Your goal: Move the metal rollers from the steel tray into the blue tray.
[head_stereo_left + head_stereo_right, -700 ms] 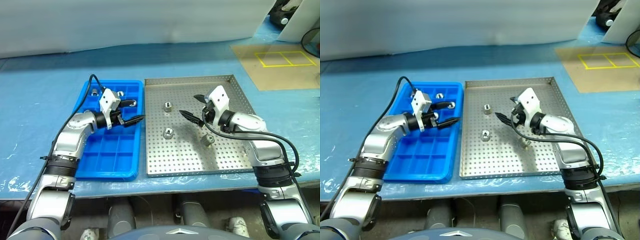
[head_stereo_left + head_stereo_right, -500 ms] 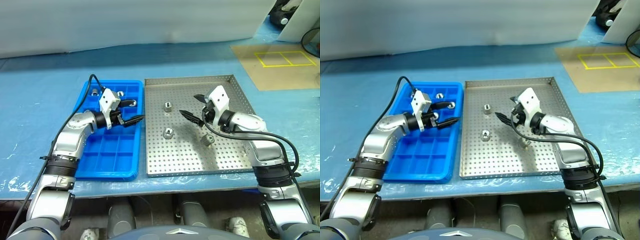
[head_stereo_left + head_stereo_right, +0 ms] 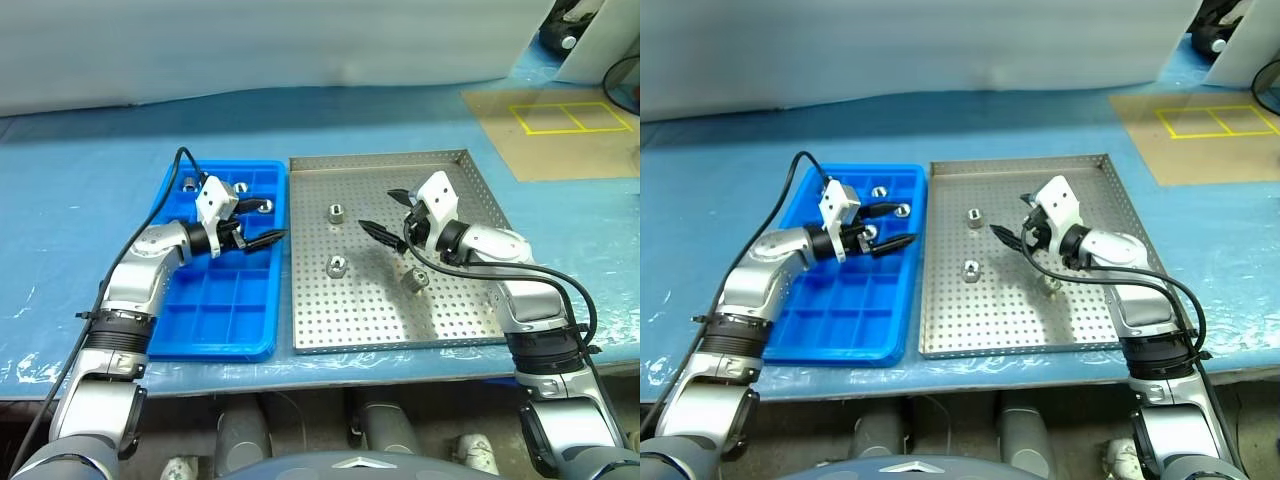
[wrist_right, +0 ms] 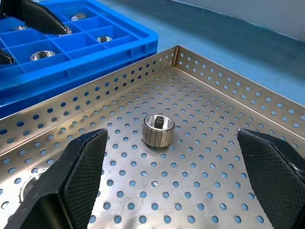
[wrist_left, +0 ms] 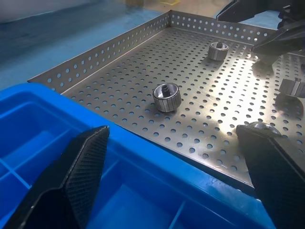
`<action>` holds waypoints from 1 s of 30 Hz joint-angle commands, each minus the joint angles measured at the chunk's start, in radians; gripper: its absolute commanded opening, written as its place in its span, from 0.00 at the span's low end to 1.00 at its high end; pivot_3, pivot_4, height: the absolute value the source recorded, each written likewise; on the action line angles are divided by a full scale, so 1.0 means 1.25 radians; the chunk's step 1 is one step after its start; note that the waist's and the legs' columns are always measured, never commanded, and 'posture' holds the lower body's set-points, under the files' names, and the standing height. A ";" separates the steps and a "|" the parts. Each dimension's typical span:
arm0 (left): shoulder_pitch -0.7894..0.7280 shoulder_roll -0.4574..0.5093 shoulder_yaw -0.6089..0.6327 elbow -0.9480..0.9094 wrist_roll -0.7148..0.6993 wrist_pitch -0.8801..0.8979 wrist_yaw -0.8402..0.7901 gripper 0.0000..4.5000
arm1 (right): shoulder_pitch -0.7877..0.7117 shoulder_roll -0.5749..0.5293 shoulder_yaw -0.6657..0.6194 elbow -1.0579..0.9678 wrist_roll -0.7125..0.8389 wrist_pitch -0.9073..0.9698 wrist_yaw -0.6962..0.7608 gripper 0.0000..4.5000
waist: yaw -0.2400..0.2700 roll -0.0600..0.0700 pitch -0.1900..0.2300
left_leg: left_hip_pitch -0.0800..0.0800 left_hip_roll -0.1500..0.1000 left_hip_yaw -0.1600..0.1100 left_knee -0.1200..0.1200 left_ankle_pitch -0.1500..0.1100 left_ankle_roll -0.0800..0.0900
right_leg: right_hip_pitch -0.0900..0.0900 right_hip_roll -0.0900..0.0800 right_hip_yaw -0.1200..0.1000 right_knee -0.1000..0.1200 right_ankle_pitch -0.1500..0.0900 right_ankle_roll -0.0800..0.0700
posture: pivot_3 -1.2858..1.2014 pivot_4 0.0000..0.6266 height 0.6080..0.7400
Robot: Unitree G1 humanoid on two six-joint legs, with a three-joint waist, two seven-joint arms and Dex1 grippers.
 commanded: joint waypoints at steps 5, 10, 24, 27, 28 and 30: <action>-0.224 -0.054 -0.061 0.131 0.039 -0.105 -0.102 1.00 | -0.018 -0.050 -0.018 -0.021 0.016 -0.001 0.041 0.99 | 0.008 0.000 0.000 | 0.000 -0.002 0.000 0.001 0.000 0.000 | 0.001 0.000 0.000 0.001 0.000 0.000 | 0.40 0.24 1.00; -0.373 -0.106 -0.131 0.385 0.120 -0.251 -0.209 1.00 | 0.003 -0.085 -0.037 -0.091 0.039 0.030 0.055 0.99 | -0.002 0.000 0.000 | 0.000 -0.001 0.000 0.001 0.000 0.000 | 0.002 0.000 0.001 -0.001 0.000 0.000 | 0.37 0.24 1.00; -0.571 -0.235 -0.245 0.854 0.439 -0.482 0.099 1.00 | 0.171 -0.115 -0.124 -0.292 0.065 0.125 -0.043 0.99 | -0.020 0.000 0.000 | 0.000 -0.003 0.000 0.004 -0.003 0.006 | 0.007 -0.001 0.001 -0.007 0.001 0.002 | 0.29 0.24 1.00; -0.577 -0.257 -0.233 0.873 0.459 -0.460 0.160 1.00 | 0.194 -0.115 -0.132 -0.314 0.067 0.133 -0.063 0.99 | -0.026 0.000 0.000 | 0.000 -0.003 0.000 0.004 -0.004 0.006 | 0.008 -0.001 0.001 -0.007 0.002 0.003 | 0.28 0.24 1.00; -0.576 -0.263 -0.230 0.877 0.465 -0.456 0.170 1.00 | 0.201 -0.115 -0.133 -0.320 0.068 0.134 -0.067 0.99 | -0.029 0.000 0.000 | 0.001 -0.003 0.000 0.004 -0.004 0.006 | 0.008 -0.001 0.001 -0.007 0.002 0.003 | 0.28 0.24 1.00; -0.573 -0.274 -0.228 0.885 0.475 -0.441 0.187 1.00 | 0.211 -0.119 -0.139 -0.328 0.068 0.137 -0.074 0.99 | -0.039 0.000 0.000 | 0.001 -0.002 0.000 0.004 -0.004 0.006 | 0.008 0.000 0.001 -0.007 0.002 0.003 | 0.27 0.24 1.00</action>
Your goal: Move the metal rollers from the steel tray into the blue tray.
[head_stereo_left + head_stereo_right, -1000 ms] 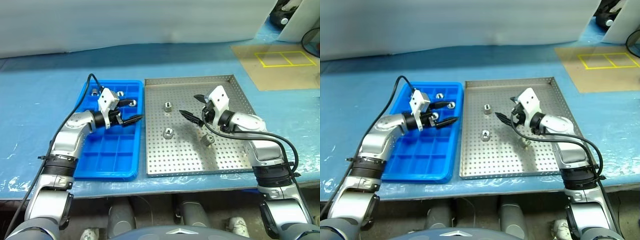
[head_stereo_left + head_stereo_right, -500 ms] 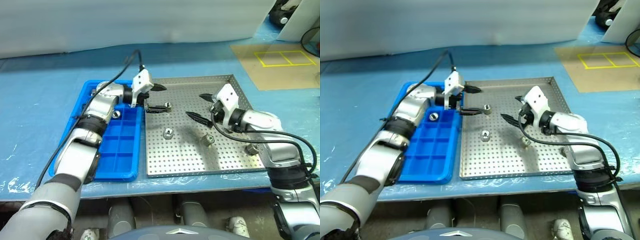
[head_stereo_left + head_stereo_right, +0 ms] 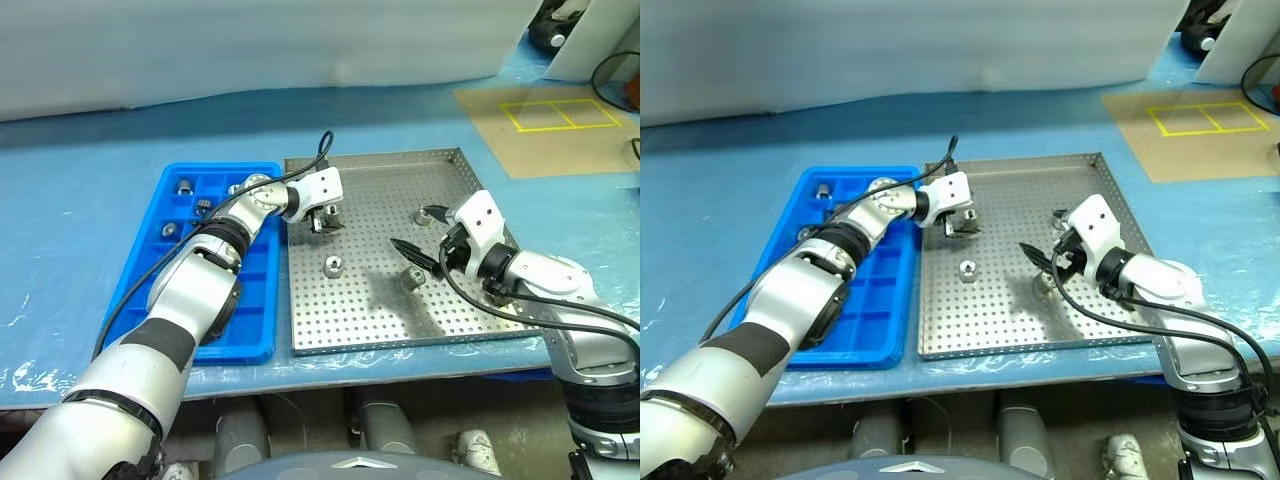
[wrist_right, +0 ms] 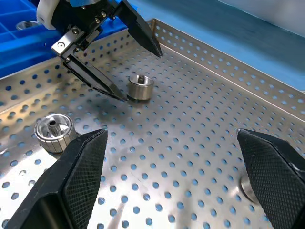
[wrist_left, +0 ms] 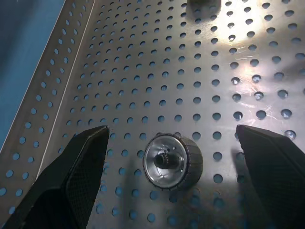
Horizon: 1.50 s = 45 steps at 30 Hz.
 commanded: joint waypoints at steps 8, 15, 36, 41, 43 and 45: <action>-0.008 -0.020 0.001 0.020 0.066 0.081 0.080 1.00 | 0.024 -0.011 -0.040 -0.058 0.010 0.005 -0.030 0.99 | -0.025 0.000 0.000 | -0.001 0.000 0.000 0.000 0.000 0.001 | 0.000 0.000 0.000 -0.001 0.000 0.000 | 0.27 0.24 1.00; 0.002 -0.025 0.004 0.026 0.085 0.157 0.125 1.00 | 0.019 -0.014 -0.034 -0.051 0.004 -0.001 -0.037 0.99 | -0.033 0.000 0.000 | -0.001 -0.001 0.000 0.003 -0.002 0.003 | 0.001 -0.001 -0.001 -0.001 0.000 0.000 | 0.27 0.24 1.00; 0.020 -0.001 0.015 0.019 0.093 0.166 0.032 0.39 | -0.003 -0.012 -0.019 -0.023 -0.013 -0.019 -0.046 1.00 | -0.054 0.000 0.000 | -0.001 -0.003 0.000 0.006 -0.003 0.005 | 0.002 -0.001 -0.002 -0.002 -0.003 0.007 | 0.27 0.24 1.00; 0.021 0.007 0.030 0.014 0.087 0.166 0.027 0.39 | -0.016 -0.011 -0.011 -0.009 -0.015 -0.025 -0.043 1.00 | -0.055 0.000 0.000 | -0.001 -0.003 0.000 0.006 -0.004 0.006 | 0.002 -0.001 -0.002 -0.003 -0.003 0.007 | 0.28 0.24 1.00; 0.021 0.014 0.036 0.010 0.084 0.150 0.019 0.39 | -0.026 -0.009 -0.004 0.000 -0.017 -0.030 -0.041 1.00 | -0.055 0.000 0.000 | -0.002 -0.003 0.000 0.005 -0.004 0.006 | 0.002 -0.002 -0.002 -0.003 -0.003 0.007 | 0.28 0.24 1.00; 0.012 0.019 0.055 0.002 0.065 0.135 0.012 0.39 | -0.036 -0.008 0.003 0.009 -0.017 -0.035 -0.039 1.00 | -0.055 0.000 0.000 | -0.002 -0.003 0.000 0.004 -0.004 0.006 | 0.002 -0.001 -0.002 -0.004 -0.002 0.005 | 0.29 0.24 1.00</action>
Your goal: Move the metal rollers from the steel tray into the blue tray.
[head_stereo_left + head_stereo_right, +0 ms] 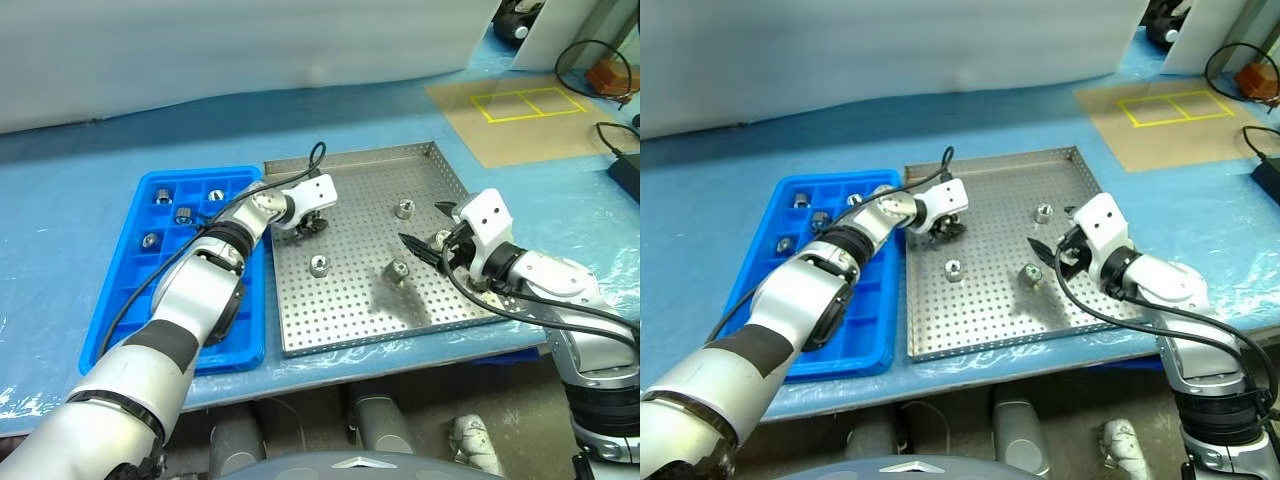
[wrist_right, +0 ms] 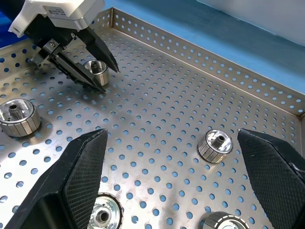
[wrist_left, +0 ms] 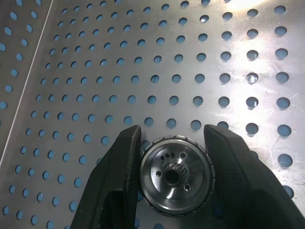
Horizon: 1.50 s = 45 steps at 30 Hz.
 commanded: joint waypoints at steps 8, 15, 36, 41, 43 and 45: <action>-0.018 0.065 0.157 -0.160 -0.234 -0.106 -0.353 0.39 | -0.081 0.005 0.030 0.044 0.004 -0.046 0.033 1.00 | 0.008 0.000 0.000 | -0.009 0.000 -0.001 -0.003 0.000 0.001 | -0.006 -0.001 0.001 -0.005 0.003 -0.005 | 0.32 0.24 1.00; 0.133 0.173 0.188 -0.474 -0.373 0.042 -0.535 0.39 | -0.200 0.032 0.094 0.143 0.013 -0.089 0.111 1.00 | 0.022 0.001 0.000 | -0.008 0.003 0.001 -0.007 0.002 0.003 | -0.009 0.000 0.001 -0.003 0.003 -0.005 | 0.37 0.24 1.00; 0.670 0.503 0.416 -1.221 -0.558 0.426 -0.284 0.39 | -0.620 0.349 0.317 0.666 -0.038 -0.407 0.457 1.00 | 0.140 0.003 0.003 | -0.009 0.006 -0.001 -0.008 0.007 -0.011 | -0.013 0.001 -0.004 0.007 0.002 -0.008 | 0.59 0.24 1.00; 0.804 0.541 0.490 -1.270 -0.574 0.452 -0.242 0.39 | -0.642 0.400 0.321 0.722 -0.049 -0.446 0.487 1.00 | 0.157 0.003 0.003 | -0.009 0.006 -0.002 -0.008 0.007 -0.011 | -0.013 0.001 -0.005 0.007 0.002 -0.008 | 0.61 0.24 1.00; 0.862 0.542 0.522 -1.269 -0.569 0.451 -0.222 0.39 | -0.645 0.415 0.321 0.733 -0.051 -0.453 0.495 1.00 | 0.160 0.002 0.003 | -0.009 0.006 -0.003 -0.008 0.007 -0.011 | -0.013 0.001 -0.005 0.007 0.002 -0.008 | 0.61 0.24 1.00; 0.917 0.537 0.545 -1.284 -0.570 0.451 -0.204 0.39 | -0.644 0.424 0.321 0.740 -0.055 -0.459 0.500 1.00 | 0.162 0.002 0.003 | -0.010 0.007 -0.003 -0.008 0.007 -0.011 | -0.013 0.001 -0.005 0.007 0.002 -0.008 | 0.62 0.24 1.00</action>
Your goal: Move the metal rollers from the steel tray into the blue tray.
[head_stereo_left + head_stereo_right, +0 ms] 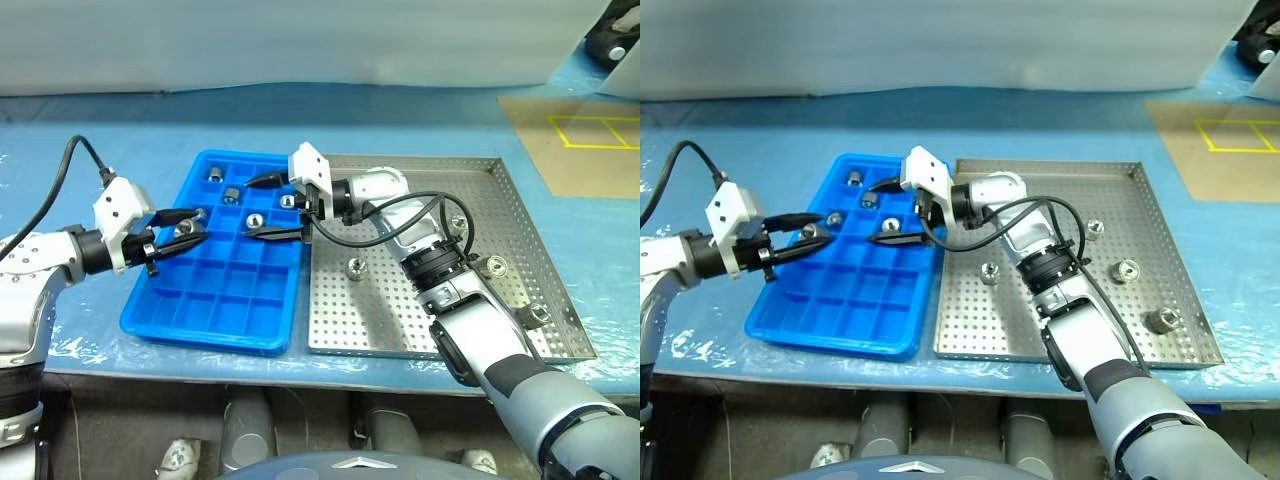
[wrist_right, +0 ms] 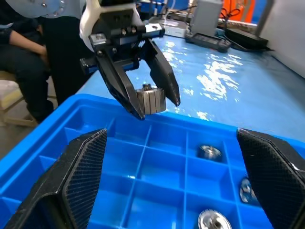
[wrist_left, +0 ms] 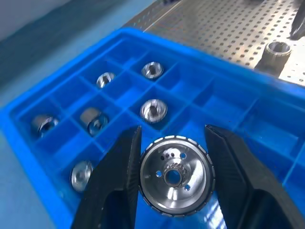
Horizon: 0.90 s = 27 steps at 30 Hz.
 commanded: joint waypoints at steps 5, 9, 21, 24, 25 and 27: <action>0.107 -0.003 0.068 -0.041 -0.018 -0.004 0.066 0.39 | -0.018 0.015 -0.008 0.005 -0.010 -0.029 0.015 1.00 | 0.010 0.000 0.000 | -0.001 0.000 -0.002 0.000 0.000 0.000 | 0.000 0.000 -0.002 0.000 0.000 0.000 | 0.61 0.24 1.00; 0.137 -0.023 0.047 -0.035 -0.016 -0.006 0.099 0.39 | -0.009 0.006 -0.016 -0.002 -0.017 -0.025 0.006 1.00 | 0.015 0.000 0.000 | -0.001 0.000 -0.002 0.000 0.000 -0.001 | 0.000 0.000 -0.001 0.001 0.000 0.000 | 0.60 0.24 1.00; 0.090 -0.070 -0.001 0.078 -0.025 -0.033 0.144 0.39 | 0.011 -0.013 -0.025 -0.021 -0.022 -0.015 -0.024 1.00 | 0.015 -0.001 0.000 | 0.000 0.000 -0.003 0.001 0.001 -0.002 | 0.000 0.001 -0.001 0.002 0.000 0.000 | 0.59 0.24 1.00; 0.091 -0.073 -0.024 0.091 -0.013 -0.047 0.132 0.60 | 0.015 -0.015 -0.025 -0.029 -0.023 -0.013 -0.031 1.00 | 0.014 -0.001 0.000 | 0.001 0.000 -0.003 0.001 0.001 -0.002 | 0.000 0.001 -0.001 0.003 0.000 0.000 | 0.58 0.24 1.00; 0.090 -0.071 -0.031 0.094 -0.009 -0.049 0.131 0.67 | 0.016 -0.016 -0.025 -0.031 -0.023 -0.012 -0.032 1.00 | 0.014 -0.001 0.000 | 0.001 0.000 -0.003 0.001 0.001 -0.002 | 0.000 0.001 0.000 0.004 0.000 0.000 | 0.58 0.24 1.00; 0.089 -0.062 -0.042 0.099 0.000 -0.052 0.129 0.81 | 0.018 -0.019 -0.025 -0.035 -0.023 -0.011 -0.035 1.00 | 0.014 -0.001 0.000 | 0.002 0.000 -0.003 0.001 0.001 -0.002 | 0.000 0.001 0.000 0.005 0.000 0.000 | 0.58 0.24 1.00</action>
